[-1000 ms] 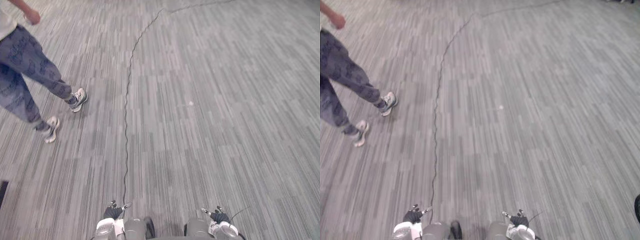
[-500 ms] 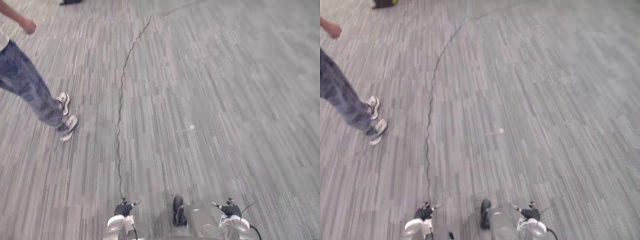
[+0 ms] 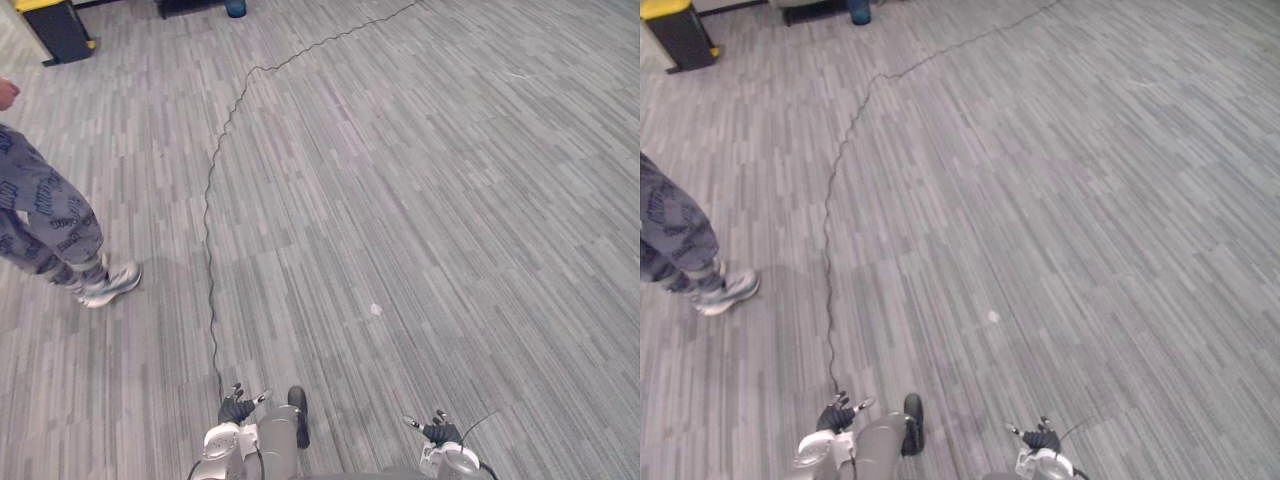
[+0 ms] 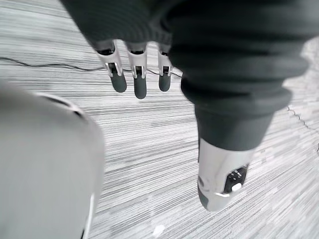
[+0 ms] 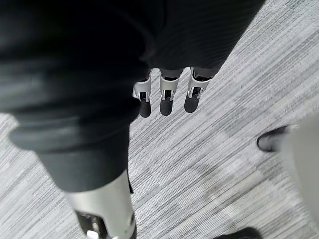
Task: Pick up cushions and gather them together orderly.
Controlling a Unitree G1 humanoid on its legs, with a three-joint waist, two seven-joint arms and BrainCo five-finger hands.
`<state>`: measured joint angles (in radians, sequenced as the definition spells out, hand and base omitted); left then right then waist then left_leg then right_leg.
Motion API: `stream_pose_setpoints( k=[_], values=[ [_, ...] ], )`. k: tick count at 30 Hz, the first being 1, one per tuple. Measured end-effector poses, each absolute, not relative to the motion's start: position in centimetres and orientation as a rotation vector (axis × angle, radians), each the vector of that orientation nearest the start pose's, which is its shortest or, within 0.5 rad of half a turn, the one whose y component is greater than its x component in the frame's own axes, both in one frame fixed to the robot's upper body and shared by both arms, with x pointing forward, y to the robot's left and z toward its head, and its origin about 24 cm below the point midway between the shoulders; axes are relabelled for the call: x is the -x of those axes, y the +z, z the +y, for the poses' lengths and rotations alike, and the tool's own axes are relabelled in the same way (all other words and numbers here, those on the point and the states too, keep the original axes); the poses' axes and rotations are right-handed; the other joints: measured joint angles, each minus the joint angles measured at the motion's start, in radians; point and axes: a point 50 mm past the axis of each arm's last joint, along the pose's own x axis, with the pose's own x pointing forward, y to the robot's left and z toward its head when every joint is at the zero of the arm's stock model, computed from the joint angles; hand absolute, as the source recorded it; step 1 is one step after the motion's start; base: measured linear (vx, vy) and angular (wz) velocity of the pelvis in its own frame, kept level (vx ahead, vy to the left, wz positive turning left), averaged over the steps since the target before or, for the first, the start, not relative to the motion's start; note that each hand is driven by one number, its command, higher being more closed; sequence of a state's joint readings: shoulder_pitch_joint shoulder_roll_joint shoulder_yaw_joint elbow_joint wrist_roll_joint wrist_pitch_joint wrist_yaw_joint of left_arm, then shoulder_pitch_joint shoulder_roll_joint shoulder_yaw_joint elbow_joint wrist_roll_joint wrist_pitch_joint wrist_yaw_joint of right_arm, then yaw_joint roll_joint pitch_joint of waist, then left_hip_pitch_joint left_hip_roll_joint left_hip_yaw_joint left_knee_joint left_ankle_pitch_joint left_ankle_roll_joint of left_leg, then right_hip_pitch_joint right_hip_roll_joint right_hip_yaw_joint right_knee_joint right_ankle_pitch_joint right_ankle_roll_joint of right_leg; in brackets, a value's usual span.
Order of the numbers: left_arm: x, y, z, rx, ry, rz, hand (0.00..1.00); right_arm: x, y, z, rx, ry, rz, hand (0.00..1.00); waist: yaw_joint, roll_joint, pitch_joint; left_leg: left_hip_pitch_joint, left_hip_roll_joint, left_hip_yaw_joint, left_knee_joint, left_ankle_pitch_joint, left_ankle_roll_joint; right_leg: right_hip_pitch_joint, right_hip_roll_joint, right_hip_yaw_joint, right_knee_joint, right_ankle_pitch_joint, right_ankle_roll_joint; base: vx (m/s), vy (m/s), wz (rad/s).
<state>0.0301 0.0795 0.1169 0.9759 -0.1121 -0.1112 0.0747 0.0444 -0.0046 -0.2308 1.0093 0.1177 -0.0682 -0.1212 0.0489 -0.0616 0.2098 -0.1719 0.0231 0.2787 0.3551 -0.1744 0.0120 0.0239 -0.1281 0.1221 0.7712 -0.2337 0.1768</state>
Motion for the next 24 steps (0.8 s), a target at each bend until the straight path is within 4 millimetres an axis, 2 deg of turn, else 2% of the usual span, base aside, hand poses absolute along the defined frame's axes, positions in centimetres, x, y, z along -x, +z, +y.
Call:
stream_pose_setpoints(
  k=[1,2,3,5,6,7,8,9,10,11,12,14,15,16,17,18,19,20,21,22,24],
  values=[
    [-13.2,-14.5,20.2,0.042,0.283,0.914,0.00,-11.9,-15.2,-19.2,-0.147,-0.404,0.964,0.00,-0.012,0.006,0.006,0.089,0.001,0.019,-0.013,-0.037,0.001,-0.084,-0.020,-0.050,0.175,-0.006,-0.015,0.50,0.163,-0.44],
    [-13.1,-14.6,20.2,0.041,0.282,0.919,0.00,-11.9,-15.2,-19.3,-0.146,-0.404,0.963,0.00,-0.016,0.009,0.007,0.129,0.002,0.029,-0.034,-0.047,0.003,-0.115,-0.030,-0.084,0.210,-0.018,-0.039,0.61,0.171,-0.56],
    [-13.1,-14.6,20.0,0.043,0.276,0.917,0.00,-12.0,-15.1,-19.4,-0.145,-0.406,0.955,0.00,-0.022,0.018,0.013,0.215,0.008,0.046,-0.087,-0.063,-0.004,-0.188,-0.038,-0.154,0.234,-0.046,-0.083,0.50,0.091,-0.40],
    [-12.8,-14.8,19.7,0.050,0.273,0.931,0.00,-12.6,-14.7,-19.6,-0.143,-0.403,0.920,0.00,-0.041,0.030,0.020,0.322,0.033,0.068,-0.163,-0.068,-0.008,-0.253,-0.023,-0.264,0.146,-0.084,-0.132,0.50,0.044,-0.31],
    [-12.9,-14.8,19.3,0.060,0.264,0.933,0.00,-13.0,-14.5,-19.5,-0.146,-0.399,0.897,0.00,-0.054,0.034,0.020,0.378,0.049,0.082,-0.208,-0.068,-0.008,-0.305,-0.009,-0.335,0.017,-0.082,-0.142,0.50,-0.005,-0.20],
    [-12.9,-14.9,19.1,0.063,0.255,0.936,0.00,-13.1,-14.4,-19.5,-0.148,-0.397,0.890,0.00,-0.056,0.033,0.020,0.397,0.052,0.092,-0.229,-0.068,-0.008,-0.329,0.000,-0.354,-0.062,-0.067,-0.146,0.50,-0.019,-0.16],
    [-13.3,-14.8,18.8,0.067,0.238,0.931,0.00,-13.4,-14.3,-19.5,-0.151,-0.396,0.881,0.00,-0.060,0.033,0.020,0.430,0.056,0.104,-0.260,-0.073,-0.017,-0.366,0.010,-0.382,-0.225,-0.008,-0.146,0.65,-0.075,0.00],
    [-13.6,-14.8,18.2,0.078,0.225,0.925,0.00,-13.7,-14.1,-19.8,-0.150,-0.398,0.868,0.00,-0.068,0.035,0.021,0.468,0.058,0.114,-0.284,-0.093,-0.051,-0.393,0.015,-0.407,-0.393,0.086,-0.156,0.58,-0.094,0.04],
    [-13.4,-14.9,18.1,0.081,0.225,0.932,0.00,-13.7,-14.1,-19.8,-0.153,-0.401,0.866,0.00,-0.068,0.034,0.021,0.486,0.055,0.114,-0.288,-0.104,-0.068,-0.392,0.019,-0.411,-0.451,0.124,-0.164,0.76,-0.142,0.08],
    [-13.1,-15.0,18.1,0.088,0.232,0.938,0.00,-13.6,-14.1,-19.8,-0.158,-0.407,0.868,0.00,-0.069,0.035,0.023,0.529,0.058,0.114,-0.283,-0.116,-0.088,-0.382,0.026,-0.400,-0.460,0.251,-0.224,0.68,-0.172,-0.06],
    [-12.9,-15.1,17.8,0.115,0.254,0.945,0.00,-13.8,-14.0,-20.1,-0.151,-0.408,0.859,0.00,-0.072,0.061,0.012,0.538,0.100,0.108,-0.211,-0.115,-0.090,-0.385,0.043,-0.408,-0.374,0.234,-0.263,0.67,-0.199,-0.07],
    [-13.0,-15.1,17.6,0.129,0.261,0.940,0.00,-14.0,-13.8,-20.2,-0.144,-0.405,0.847,0.00,-0.077,0.082,0.011,0.493,0.152,0.082,-0.033,-0.110,-0.095,-0.366,0.061,-0.421,-0.332,0.172,-0.267,0.59,-0.231,-0.11],
    [-13.3,-14.9,17.3,0.154,0.276,0.922,0.00,-14.3,-13.5,-20.6,-0.124,-0.398,0.830,0.00,-0.082,0.117,0.025,0.360,0.236,0.015,0.314,0.002,-0.097,-0.311,0.102,-0.417,-0.318,0.108,-0.287,0.64,-0.248,-0.30],
    [-13.3,-14.8,17.3,0.168,0.290,0.916,0.00,-14.4,-13.4,-20.7,-0.113,-0.396,0.829,0.00,-0.079,0.131,0.024,0.291,0.268,-0.025,0.460,0.087,-0.091,-0.281,0.127,-0.401,-0.326,0.084,-0.294,0.77,-0.232,-0.75],
    [-13.3,-14.7,17.3,0.176,0.301,0.905,0.00,-14.4,-13.4,-20.7,-0.095,-0.384,0.835,0.00,-0.065,0.138,0.034,0.206,0.298,-0.058,0.665,0.080,-0.109,-0.219,0.169,-0.360,-0.344,0.054,-0.310,0.65,-0.102,-1.04],
    [-13.7,-14.5,17.6,0.171,0.303,0.884,0.00,-14.3,-13.5,-20.5,-0.091,-0.372,0.844,0.00,-0.060,0.131,0.042,0.140,0.296,-0.081,0.777,0.041,-0.118,-0.140,0.192,-0.319,-0.375,0.027,-0.322,0.64,-0.077,-1.06],
    [-13.8,-14.3,17.8,0.164,0.305,0.871,0.00,-14.2,-13.6,-20.2,-0.090,-0.365,0.850,0.00,-0.054,0.118,0.049,0.111,0.288,-0.085,0.800,0.024,-0.122,-0.092,0.199,-0.296,-0.398,0.012,-0.329,0.60,-0.054,-1.05],
    [-14.0,-14.0,18.4,0.157,0.312,0.849,0.00,-14.2,-13.7,-19.7,-0.085,-0.341,0.858,0.00,-0.043,0.095,0.048,0.040,0.262,-0.081,0.776,-0.007,-0.121,-0.008,0.203,-0.241,-0.456,-0.008,-0.330,0.57,-0.023,-0.89],
    [-14.1,-13.9,18.4,0.159,0.316,0.836,0.00,-14.0,-13.8,-19.5,-0.087,-0.338,0.865,0.00,-0.039,0.085,0.041,-0.003,0.249,-0.074,0.728,-0.024,-0.117,0.033,0.203,-0.214,-0.489,-0.015,-0.325,0.57,-0.004,-0.99],
    [-14.1,-13.7,18.6,0.164,0.324,0.822,0.00,-13.9,-13.9,-19.3,-0.092,-0.336,0.869,0.00,-0.035,0.081,0.038,-0.050,0.231,-0.068,0.653,-0.043,-0.110,0.077,0.203,-0.181,-0.526,-0.019,-0.320,0.59,0.053,-0.98],
    [-14.3,-13.5,18.5,0.177,0.330,0.803,0.00,-13.9,-13.9,-19.0,-0.098,-0.332,0.871,0.00,-0.021,0.081,0.035,-0.126,0.181,-0.074,0.392,-0.059,-0.106,0.150,0.193,-0.104,-0.580,-0.029,-0.294,0.71,0.170,-1.16]
  ],
)
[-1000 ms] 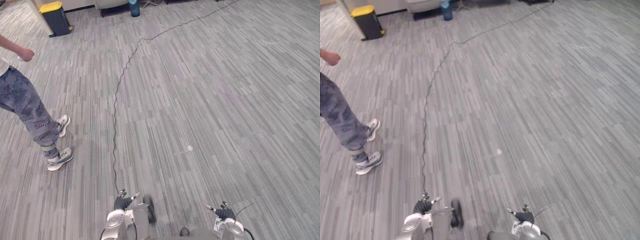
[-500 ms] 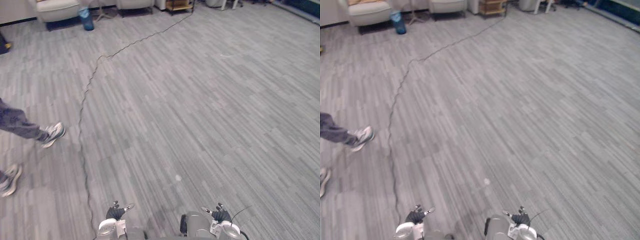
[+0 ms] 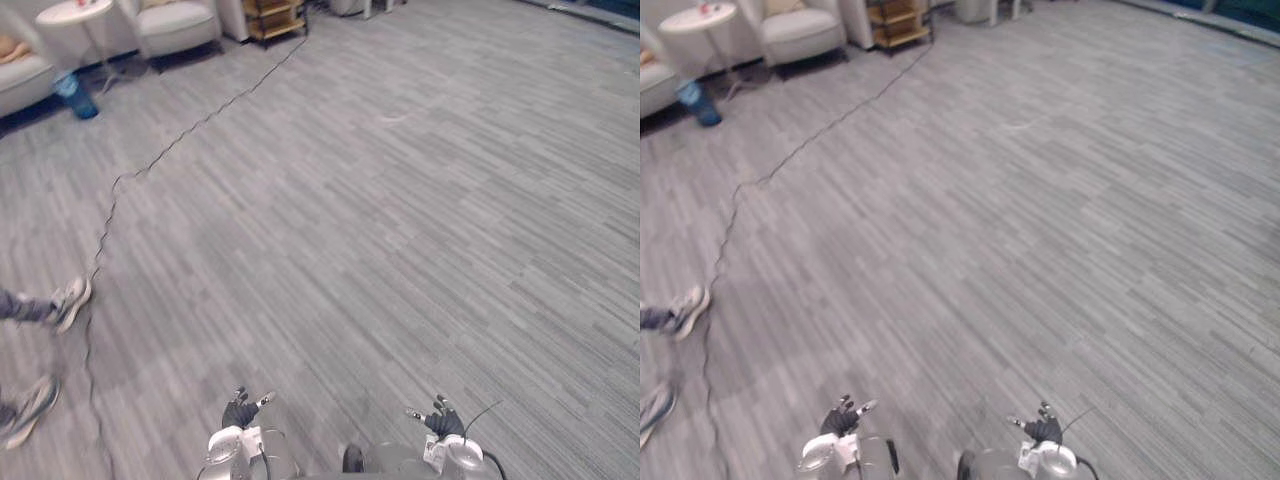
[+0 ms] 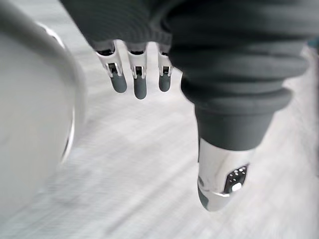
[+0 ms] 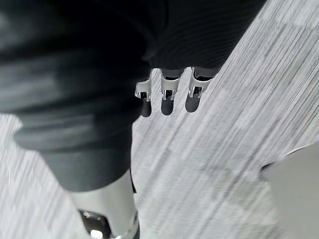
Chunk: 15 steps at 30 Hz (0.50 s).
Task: Pick up cushions and gather them together orderly.
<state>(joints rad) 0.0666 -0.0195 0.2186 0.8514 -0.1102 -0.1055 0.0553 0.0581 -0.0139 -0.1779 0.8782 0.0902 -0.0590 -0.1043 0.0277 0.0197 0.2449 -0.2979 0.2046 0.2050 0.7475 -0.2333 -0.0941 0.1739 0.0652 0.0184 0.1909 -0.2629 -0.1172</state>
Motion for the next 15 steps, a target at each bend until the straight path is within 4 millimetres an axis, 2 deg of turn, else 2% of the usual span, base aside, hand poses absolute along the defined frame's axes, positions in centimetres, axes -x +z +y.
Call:
stream_pose_setpoints(
  k=[1,2,3,4,5,6,7,8,9,10,11,12,13,14,15],
  values=[
    [-14.5,-13.4,18.5,0.186,0.335,0.788,0.00,-13.8,-14.0,-18.7,-0.115,-0.340,0.875,0.00,0.020,-0.004,-0.001,-0.036,-0.050,-0.027,-0.228,0.034,0.003,0.052,-0.022,0.066,-0.034,-0.018,0.009,0.68,0.238,-1.12],
    [-14.6,-13.3,18.5,0.186,0.336,0.784,0.00,-13.8,-14.1,-18.6,-0.118,-0.340,0.878,0.00,0.028,-0.006,-0.002,-0.045,-0.065,-0.039,-0.303,0.059,-0.002,0.068,-0.032,0.088,-0.045,-0.025,0.015,0.70,0.312,-1.28],
    [-14.5,-13.3,18.5,0.185,0.337,0.781,0.00,-13.6,-14.2,-18.5,-0.119,-0.339,0.886,0.00,0.036,-0.004,-0.007,-0.059,-0.082,-0.064,-0.419,0.117,-0.011,0.089,-0.045,0.128,-0.067,-0.039,0.026,0.70,0.377,-1.28],
    [-14.2,-13.4,18.9,0.174,0.344,0.790,0.00,-13.1,-14.5,-18.3,-0.121,-0.335,0.910,0.00,0.050,-0.013,-0.016,-0.053,-0.093,-0.062,-0.408,0.223,0.001,0.112,-0.059,0.185,-0.071,-0.058,0.032,0.71,0.392,-1.37],
    [-14.1,-13.4,19.8,0.151,0.355,0.795,0.00,-13.1,-14.7,-17.2,-0.143,-0.317,0.923,0.00,0.053,-0.043,-0.031,-0.047,-0.110,-0.040,-0.381,0.207,0.043,0.115,-0.097,0.216,-0.050,-0.063,0.036,0.72,0.399,-1.19],
    [-13.7,-13.6,20.3,0.140,0.362,0.808,0.00,-12.8,-14.7,-16.6,-0.161,-0.315,0.924,0.00,0.041,-0.070,-0.052,-0.051,-0.115,-0.006,-0.329,0.150,0.072,0.070,-0.124,0.228,0.035,-0.052,0.062,0.72,0.385,-0.78],
    [-13.7,-13.6,20.3,0.138,0.364,0.810,0.00,-12.7,-14.8,-16.5,-0.162,-0.315,0.928,0.00,0.037,-0.078,-0.057,-0.043,-0.112,0.017,-0.286,0.103,0.090,0.049,-0.128,0.237,0.108,-0.039,0.095,0.86,0.447,-0.70],
    [-13.7,-13.6,20.5,0.135,0.369,0.809,0.00,-12.7,-14.8,-16.5,-0.162,-0.313,0.929,0.00,0.041,-0.089,-0.057,-0.003,-0.115,0.055,-0.258,0.049,0.101,0.000,-0.133,0.236,0.263,-0.019,0.159,0.83,0.426,-0.80],
    [-13.6,-13.6,20.6,0.140,0.377,0.812,0.00,-12.8,-14.7,-16.4,-0.166,-0.311,0.924,0.00,0.040,-0.096,-0.054,0.069,-0.129,0.081,-0.261,-0.001,0.113,-0.096,-0.143,0.217,0.517,0.056,0.283,0.65,0.332,-0.78],
    [-13.5,-13.7,20.6,0.146,0.379,0.822,0.00,-13.0,-14.6,-16.4,-0.167,-0.310,0.914,0.00,0.031,-0.095,-0.052,0.122,-0.140,0.088,-0.277,-0.036,0.111,-0.164,-0.148,0.186,0.679,0.071,0.312,0.58,0.284,-0.63],
    [-13.4,-14.0,20.3,0.149,0.372,0.844,0.00,-13.4,-14.3,-16.7,-0.163,-0.313,0.885,0.00,0.019,-0.085,-0.047,0.195,-0.150,0.094,-0.297,-0.065,0.112,-0.234,-0.157,0.127,0.830,0.055,0.288,0.53,0.220,-0.34],
    [-14.0,-14.1,19.2,0.157,0.338,0.856,0.00,-13.7,-14.1,-17.2,-0.152,-0.320,0.863,0.00,0.001,-0.069,-0.046,0.293,-0.151,0.106,-0.346,-0.093,0.112,-0.319,-0.166,0.017,0.907,0.026,0.251,0.51,0.195,-0.22],
    [-14.2,-14.1,18.7,0.159,0.322,0.856,0.00,-13.7,-14.0,-17.4,-0.150,-0.324,0.858,0.00,0.001,-0.062,-0.046,0.330,-0.151,0.113,-0.372,-0.100,0.112,-0.354,-0.174,-0.034,0.908,0.014,0.237,0.53,0.159,-0.20],
    [-14.6,-14.1,17.9,0.164,0.299,0.853,0.00,-13.9,-13.8,-17.6,-0.149,-0.329,0.844,0.00,-0.001,-0.059,-0.044,0.396,-0.151,0.119,-0.427,-0.106,0.103,-0.417,-0.192,-0.136,0.875,-0.011,0.211,0.51,0.135,-0.12],
    [-14.5,-14.2,17.5,0.169,0.287,0.867,0.00,-14.2,-13.7,-17.7,-0.149,-0.332,0.833,0.00,-0.009,-0.061,-0.043,0.460,-0.148,0.137,-0.485,-0.105,0.096,-0.470,-0.202,-0.240,0.769,-0.031,0.175,0.52,0.125,-0.05]
  ],
)
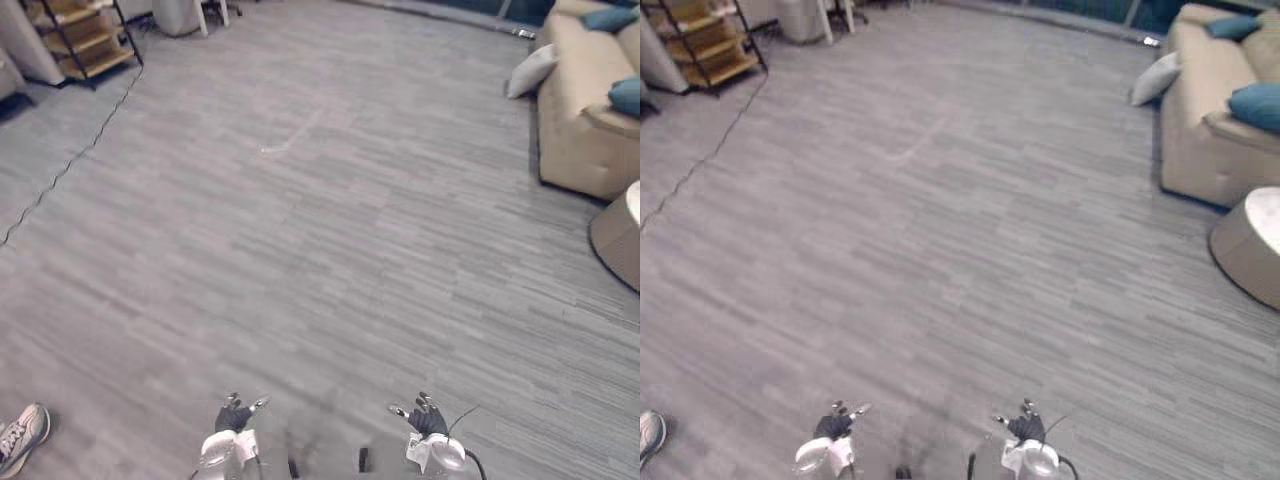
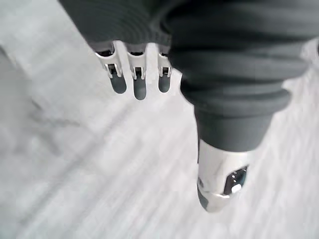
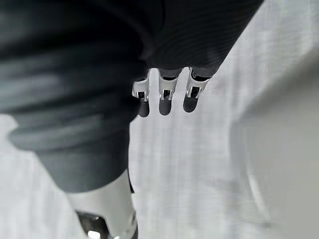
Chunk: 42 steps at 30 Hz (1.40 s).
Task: Pick up cushions and gather them together orderly.
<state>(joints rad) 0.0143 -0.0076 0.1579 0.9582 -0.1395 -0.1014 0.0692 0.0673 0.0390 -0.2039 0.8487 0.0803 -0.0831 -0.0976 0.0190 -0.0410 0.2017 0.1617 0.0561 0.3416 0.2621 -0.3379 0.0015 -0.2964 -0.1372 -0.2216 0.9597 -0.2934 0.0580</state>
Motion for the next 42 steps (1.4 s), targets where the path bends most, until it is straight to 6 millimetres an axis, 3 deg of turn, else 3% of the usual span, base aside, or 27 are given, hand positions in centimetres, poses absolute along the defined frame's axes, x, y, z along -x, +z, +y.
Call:
stream_pose_setpoints(
  k=[2,5,6,9,11,12,13,16,17,19,21,23,24,25,26,27,28,29,30,31,32,35,36,39,40,41,42],
  values=[
    [-14.6,-14.3,16.7,0.166,0.253,0.876,0.00,-14.2,-13.7,-18.2,-0.157,-0.360,0.834,0.00,-0.022,0.001,0.000,0.088,-0.002,0.011,-0.078,0.003,-0.006,-0.045,0.003,-0.101,-0.218,0.012,-0.028,0.57,0.071,0.08],
    [-14.0,-14.7,16.3,0.136,0.212,0.907,0.00,-13.4,-14.3,-19.1,-0.138,-0.368,0.887,0.00,-0.036,-0.004,0.000,0.189,-0.017,-0.003,-0.145,0.004,-0.014,-0.086,0.063,-0.117,-0.605,0.197,-0.081,0.79,-0.039,0.15],
    [-13.7,-14.9,16.5,0.128,0.217,0.923,0.00,-13.4,-14.3,-19.4,-0.137,-0.383,0.884,0.00,-0.045,0.005,0.000,0.231,-0.011,-0.036,-0.135,0.007,-0.034,-0.087,0.090,-0.068,-0.612,0.347,-0.189,0.58,-0.090,-0.02],
    [-14.1,-14.7,16.4,0.131,0.224,0.909,0.00,-14.0,-13.9,-19.9,-0.139,-0.396,0.861,0.00,-0.048,0.056,0.007,0.181,0.048,-0.079,0.095,0.092,-0.130,-0.061,0.113,-0.079,-0.491,0.204,-0.197,0.70,-0.145,-0.13],
    [-14.1,-14.6,16.5,0.169,0.270,0.898,0.00,-14.4,-13.6,-20.4,-0.120,-0.396,0.844,0.00,-0.047,0.100,0.032,-0.019,0.140,-0.135,0.598,0.294,-0.152,0.073,0.175,-0.041,-0.551,0.145,-0.204,0.75,-0.136,-0.45],
    [-14.0,-14.6,16.6,0.178,0.283,0.893,0.00,-14.5,-13.6,-20.4,-0.121,-0.396,0.844,0.00,-0.042,0.105,0.041,-0.081,0.176,-0.128,0.745,0.265,-0.140,0.129,0.198,-0.020,-0.581,0.133,-0.209,0.76,-0.042,-0.92],
    [-14.5,-14.1,17.3,0.169,0.297,0.853,0.00,-14.4,-13.7,-19.8,-0.131,-0.382,0.854,0.00,-0.028,0.087,0.057,-0.179,0.199,-0.115,0.877,0.197,-0.117,0.250,0.215,0.026,-0.639,0.109,-0.213,0.61,-0.017,-0.75],
    [-15.1,-13.4,18.1,0.147,0.302,0.794,0.00,-14.4,-13.9,-18.5,-0.125,-0.330,0.866,0.00,-0.006,0.047,0.052,-0.375,0.192,-0.075,0.730,0.118,-0.080,0.424,0.211,0.131,-0.773,0.078,-0.202,0.57,0.008,-0.83],
    [-15.2,-13.3,18.1,0.147,0.303,0.784,0.00,-14.5,-13.9,-18.5,-0.125,-0.328,0.867,0.00,-0.003,0.048,0.054,-0.397,0.183,-0.076,0.673,0.111,-0.068,0.445,0.207,0.147,-0.782,0.076,-0.193,0.54,0.114,-0.96],
    [-15.3,-13.2,18.1,0.147,0.304,0.770,0.00,-14.3,-14.2,-18.4,-0.123,-0.326,0.893,0.00,0.011,0.048,0.054,-0.450,0.106,-0.106,0.348,0.125,-0.079,0.513,0.173,0.211,-0.816,0.044,-0.161,0.53,0.169,-0.86],
    [-15.1,-13.2,17.8,0.129,0.278,0.768,0.00,-13.8,-14.5,-18.7,-0.111,-0.332,0.917,0.00,0.031,0.070,0.042,-0.491,0.061,-0.148,-0.001,0.233,-0.115,0.591,0.153,0.278,-0.894,0.018,-0.133,0.63,0.285,-0.87],
    [-15.0,-13.3,18.0,0.098,0.260,0.783,0.00,-13.0,-15.0,-18.9,-0.100,-0.335,0.961,0.00,0.046,0.070,0.030,-0.501,0.050,-0.160,0.020,0.403,-0.061,0.642,0.136,0.331,-0.910,0.001,-0.115,0.78,0.408,-0.72],
    [-14.8,-13.4,19.0,0.065,0.269,0.791,0.00,-13.0,-15.0,-18.1,-0.118,-0.324,0.960,0.00,0.039,0.027,0.010,-0.498,0.016,-0.148,0.037,0.371,-0.023,0.621,0.089,0.342,-0.851,0.003,-0.117,0.73,0.376,-0.39],
    [-14.7,-13.4,19.2,0.060,0.274,0.796,0.00,-12.9,-15.1,-17.9,-0.124,-0.323,0.958,0.00,0.034,0.016,0.004,-0.499,0.004,-0.141,0.056,0.342,-0.003,0.586,0.076,0.353,-0.778,0.008,-0.111,0.74,0.370,-0.16],
    [-14.6,-13.4,19.5,0.051,0.278,0.800,0.00,-12.8,-15.1,-17.8,-0.133,-0.326,0.962,0.00,0.034,-0.001,0.003,-0.476,-0.013,-0.123,0.090,0.287,0.009,0.532,0.065,0.374,-0.617,0.014,-0.078,0.59,0.281,-0.27],
    [-14.4,-13.6,19.8,0.035,0.283,0.814,0.00,-12.8,-15.1,-17.7,-0.143,-0.333,0.960,0.00,0.035,-0.019,0.010,-0.412,-0.033,-0.093,0.103,0.228,0.018,0.440,0.050,0.389,-0.339,0.074,0.044,0.83,0.380,-0.31],
    [-14.2,-13.6,20.1,0.022,0.280,0.822,0.00,-12.9,-15.1,-17.7,-0.144,-0.331,0.958,0.00,0.034,-0.025,0.013,-0.369,-0.047,-0.085,0.107,0.195,0.019,0.390,0.045,0.403,-0.187,0.123,0.122,0.75,0.321,-0.27],
    [-13.7,-14.0,20.1,0.005,0.269,0.859,0.00,-13.0,-15.0,-17.8,-0.141,-0.332,0.946,0.00,0.024,-0.024,0.014,-0.292,-0.064,-0.086,0.108,0.143,0.020,0.313,0.035,0.387,0.018,0.154,0.162,0.74,0.275,-0.18],
    [-13.4,-14.2,19.7,0.002,0.257,0.878,0.00,-13.3,-14.7,-18.4,-0.127,-0.339,0.920,0.00,0.012,-0.011,0.013,-0.191,-0.067,-0.078,0.089,0.097,0.023,0.225,0.013,0.317,0.165,0.135,0.114,0.62,0.204,-0.12],
    [-13.6,-14.2,19.4,0.003,0.249,0.874,0.00,-13.2,-14.6,-18.6,-0.123,-0.342,0.914,0.00,0.010,-0.002,0.014,-0.160,-0.066,-0.077,0.077,0.081,0.027,0.193,0.009,0.293,0.187,0.124,0.095,0.63,0.154,-0.14],
    [-13.5,-14.3,19.0,0.012,0.244,0.876,0.00,-13.4,-14.4,-19.0,-0.120,-0.352,0.893,0.00,0.007,0.013,0.011,-0.075,-0.065,-0.078,0.025,0.046,0.030,0.100,0.000,0.225,0.197,0.092,0.042,0.61,0.098,-0.02],
    [-13.4,-14.6,18.2,0.000,0.204,0.897,0.00,-13.6,-14.2,-19.7,-0.111,-0.368,0.880,0.00,-0.029,0.025,0.016,0.069,-0.034,-0.080,-0.060,0.042,0.024,-0.039,0.002,0.051,-0.036,0.025,-0.004,0.69,0.022,0.18],
    [-13.3,-14.7,17.9,-0.009,0.184,0.905,0.00,-13.7,-14.1,-19.9,-0.114,-0.374,0.870,0.00,-0.039,0.029,0.017,0.114,-0.022,-0.082,-0.086,0.042,0.024,-0.068,0.017,0.001,-0.207,0.042,-0.019,0.72,-0.071,0.32],
    [-13.3,-14.7,17.7,-0.032,0.152,0.910,0.00,-13.5,-14.2,-20.3,-0.103,-0.378,0.879,0.00,-0.059,0.010,0.011,0.225,-0.028,-0.157,-0.140,0.041,0.023,-0.087,0.059,0.015,-0.682,0.234,-0.034,0.81,-0.151,0.57],
    [-12.9,-15.0,17.2,-0.025,0.147,0.929,0.00,-13.3,-14.2,-20.6,-0.098,-0.386,0.887,0.00,-0.073,0.024,0.001,0.255,-0.010,-0.206,-0.123,0.041,0.016,-0.083,0.073,0.056,-0.636,0.372,-0.109,0.87,-0.216,0.64],
    [-12.7,-15.1,16.8,-0.011,0.145,0.939,0.00,-13.5,-14.0,-21.2,-0.090,-0.397,0.879,0.00,-0.076,0.053,0.003,0.258,0.014,-0.221,-0.096,0.054,-0.005,-0.092,0.087,0.048,-0.574,0.337,-0.129,0.85,-0.226,0.41],
    [-12.7,-15.1,16.4,0.014,0.153,0.937,0.00,-13.7,-13.8,-21.8,-0.086,-0.415,0.866,0.00,-0.071,0.085,0.007,0.239,0.044,-0.230,-0.008,0.103,-0.079,-0.086,0.098,0.027,-0.505,0.265,-0.137,0.63,-0.183,0.14]
  ],
)
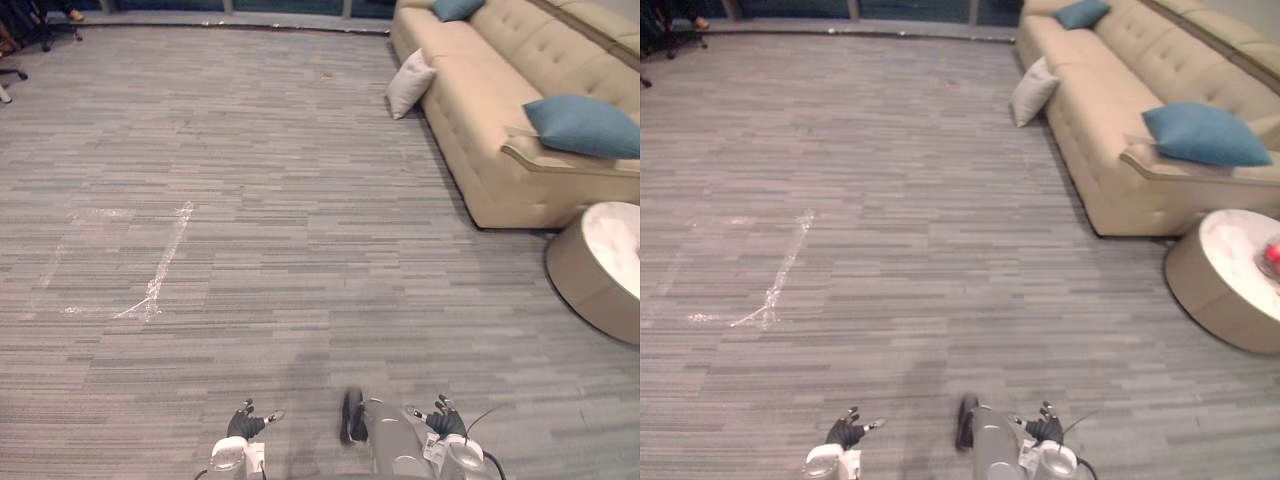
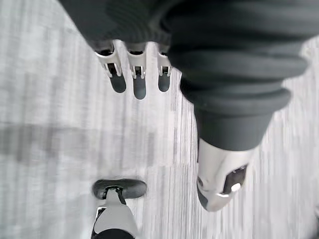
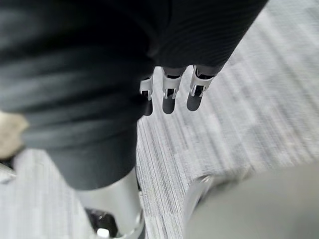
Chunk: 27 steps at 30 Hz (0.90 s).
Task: Pick up cushions and gather them together orderly.
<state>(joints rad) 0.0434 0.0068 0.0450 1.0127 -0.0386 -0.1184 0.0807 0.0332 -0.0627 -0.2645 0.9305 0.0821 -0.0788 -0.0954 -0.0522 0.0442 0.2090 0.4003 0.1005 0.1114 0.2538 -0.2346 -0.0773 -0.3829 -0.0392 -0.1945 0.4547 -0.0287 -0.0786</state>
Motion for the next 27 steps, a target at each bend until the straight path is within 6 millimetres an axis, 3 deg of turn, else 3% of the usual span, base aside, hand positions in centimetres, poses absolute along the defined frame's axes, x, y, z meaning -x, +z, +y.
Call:
stream_pose_setpoints(
  k=[1,2,3,4,6,8,9,11,12,13,14,15,16,18,19,20,21,22,24,25,27],
  values=[
    [-12.6,-15.1,16.3,0.031,0.172,0.937,0.00,-13.8,-13.7,-21.9,-0.087,-0.419,0.859,0.00,0.000,0.011,0.001,-0.058,0.014,-0.021,0.145,0.062,-0.023,0.021,0.004,-0.010,0.029,-0.057,-0.005,0.79,-0.236,0.03],
    [-12.7,-15.1,16.5,0.057,0.204,0.932,0.00,-14.0,-13.6,-21.8,-0.089,-0.415,0.856,0.00,0.002,0.024,0.009,-0.145,0.035,-0.045,0.362,0.173,-0.076,0.071,0.019,-0.007,0.023,-0.099,-0.016,0.79,-0.211,-0.09],
    [-12.7,-15.0,16.7,0.077,0.233,0.921,0.00,-14.3,-13.6,-21.6,-0.091,-0.405,0.857,0.00,0.004,0.038,0.021,-0.240,0.074,-0.041,0.603,0.192,-0.114,0.153,0.053,0.000,-0.017,-0.122,-0.026,0.92,-0.222,-0.27],
    [-12.8,-14.8,17.1,0.083,0.252,0.908,0.00,-14.3,-13.8,-20.9,-0.095,-0.384,0.874,0.00,0.009,0.040,0.028,-0.288,0.104,-0.019,0.735,0.172,-0.117,0.223,0.078,0.012,-0.052,-0.133,-0.035,0.74,-0.147,-0.45],
    [-13.2,-14.3,18.2,0.080,0.289,0.867,0.00,-14.3,-13.9,-19.8,-0.104,-0.353,0.876,0.00,0.036,-0.001,0.044,-0.423,0.133,0.059,0.880,0.079,-0.055,0.416,0.096,0.054,-0.177,-0.158,-0.047,0.59,-0.108,-0.48],
    [-13.7,-14.0,18.4,0.081,0.292,0.836,0.00,-14.3,-14.1,-19.3,-0.104,-0.340,0.885,0.00,0.053,-0.011,0.038,-0.565,0.129,0.102,0.815,0.034,-0.023,0.513,0.099,0.089,-0.268,-0.171,-0.047,0.65,-0.074,-0.44],
    [-13.9,-13.8,18.5,0.083,0.295,0.825,0.00,-14.5,-14.0,-19.1,-0.105,-0.332,0.882,0.00,0.058,-0.005,0.039,-0.645,0.111,0.117,0.701,0.005,0.004,0.571,0.099,0.112,-0.307,-0.176,-0.036,0.68,-0.009,-0.53],
    [-13.8,-13.8,18.6,0.080,0.298,0.824,0.00,-14.4,-14.1,-19.0,-0.108,-0.331,0.891,0.00,0.071,-0.003,0.042,-0.697,0.051,0.124,0.411,0.013,-0.002,0.639,0.079,0.141,-0.359,-0.191,-0.012,0.55,0.080,-0.62],
    [-13.6,-13.8,18.6,0.078,0.300,0.826,0.00,-14.3,-14.2,-19.0,-0.108,-0.332,0.897,0.00,0.083,-0.002,0.042,-0.699,0.010,0.112,0.168,0.070,-0.006,0.686,0.060,0.164,-0.395,-0.206,0.004,0.59,0.140,-0.75],
    [-13.4,-13.9,18.6,0.084,0.306,0.831,0.00,-14.0,-14.3,-19.1,-0.103,-0.337,0.905,0.00,0.090,0.009,0.038,-0.715,-0.003,0.100,0.028,0.117,-0.017,0.718,0.059,0.188,-0.423,-0.220,0.010,0.73,0.242,-0.78],
    [-13.3,-13.9,18.5,0.086,0.300,0.829,0.00,-13.7,-14.5,-19.3,-0.098,-0.344,0.919,0.00,0.100,0.017,0.033,-0.741,-0.003,0.097,-0.021,0.150,-0.015,0.743,0.061,0.211,-0.441,-0.244,0.022,0.51,0.229,-0.72],
    [-13.6,-13.8,18.3,0.086,0.288,0.818,0.00,-13.2,-14.7,-19.4,-0.093,-0.351,0.938,0.00,0.110,0.013,0.026,-0.747,-0.009,0.100,0.028,0.247,0.030,0.774,0.048,0.233,-0.435,-0.265,0.022,0.83,0.374,-0.53],
    [-13.5,-13.8,18.8,0.059,0.280,0.823,0.00,-12.6,-15.0,-18.7,-0.111,-0.351,0.955,0.00,0.105,-0.023,0.000,-0.741,-0.034,0.116,0.040,0.275,0.062,0.747,0.011,0.232,-0.342,-0.266,0.019,0.72,0.305,-0.35],
    [-13.3,-13.9,19.4,0.043,0.287,0.830,0.00,-12.1,-15.1,-18.7,-0.124,-0.367,0.962,0.00,0.103,-0.060,-0.010,-0.711,-0.063,0.134,0.049,0.239,0.115,0.671,-0.017,0.236,-0.140,-0.267,0.030,0.66,0.258,-0.13],
    [-13.4,-13.8,20.0,0.023,0.290,0.831,0.00,-11.7,-15.3,-18.4,-0.144,-0.381,0.972,0.00,0.102,-0.095,-0.003,-0.659,-0.100,0.141,0.056,0.185,0.121,0.572,-0.050,0.237,0.126,-0.217,0.113,0.70,0.276,0.04],
    [-13.5,-13.8,20.4,0.011,0.290,0.832,0.00,-11.4,-15.4,-18.3,-0.148,-0.384,0.983,0.00,0.094,-0.115,0.004,-0.613,-0.121,0.140,0.062,0.143,0.122,0.492,-0.072,0.250,0.338,-0.117,0.197,0.81,0.307,0.19],
    [-13.6,-13.8,20.6,-0.002,0.290,0.845,0.00,-11.3,-15.4,-18.2,-0.153,-0.386,0.977,0.00,0.089,-0.125,0.011,-0.548,-0.147,0.134,0.070,0.093,0.115,0.399,-0.093,0.254,0.563,-0.066,0.224,0.91,0.296,0.22],
    [-13.2,-14.1,20.4,-0.007,0.285,0.875,0.00,-11.6,-15.1,-18.5,-0.143,-0.387,0.951,0.00,0.077,-0.120,0.015,-0.438,-0.154,0.124,0.059,0.032,0.116,0.309,-0.110,0.212,0.704,-0.098,0.193,0.64,0.192,0.15],
    [-13.1,-14.2,20.1,-0.006,0.280,0.878,0.00,-11.7,-14.9,-19.0,-0.134,-0.393,0.931,0.00,0.070,-0.102,0.009,-0.356,-0.151,0.117,0.024,-0.011,0.126,0.228,-0.111,0.159,0.720,-0.129,0.165,0.54,0.113,0.07],
    [-12.9,-14.4,19.7,-0.003,0.269,0.889,0.00,-12.1,-14.6,-19.3,-0.134,-0.400,0.900,0.00,0.055,-0.088,0.006,-0.274,-0.143,0.097,-0.018,-0.035,0.133,0.136,-0.105,0.096,0.662,-0.174,0.140,0.59,0.082,0.19],
    [-13.0,-14.6,19.0,-0.004,0.242,0.904,0.00,-12.8,-14.1,-19.7,-0.127,-0.402,0.862,0.00,0.034,-0.078,0.012,-0.187,-0.127,0.077,-0.055,-0.058,0.131,0.053,-0.091,0.018,0.492,-0.216,0.129,0.60,0.019,0.37]
  ],
)
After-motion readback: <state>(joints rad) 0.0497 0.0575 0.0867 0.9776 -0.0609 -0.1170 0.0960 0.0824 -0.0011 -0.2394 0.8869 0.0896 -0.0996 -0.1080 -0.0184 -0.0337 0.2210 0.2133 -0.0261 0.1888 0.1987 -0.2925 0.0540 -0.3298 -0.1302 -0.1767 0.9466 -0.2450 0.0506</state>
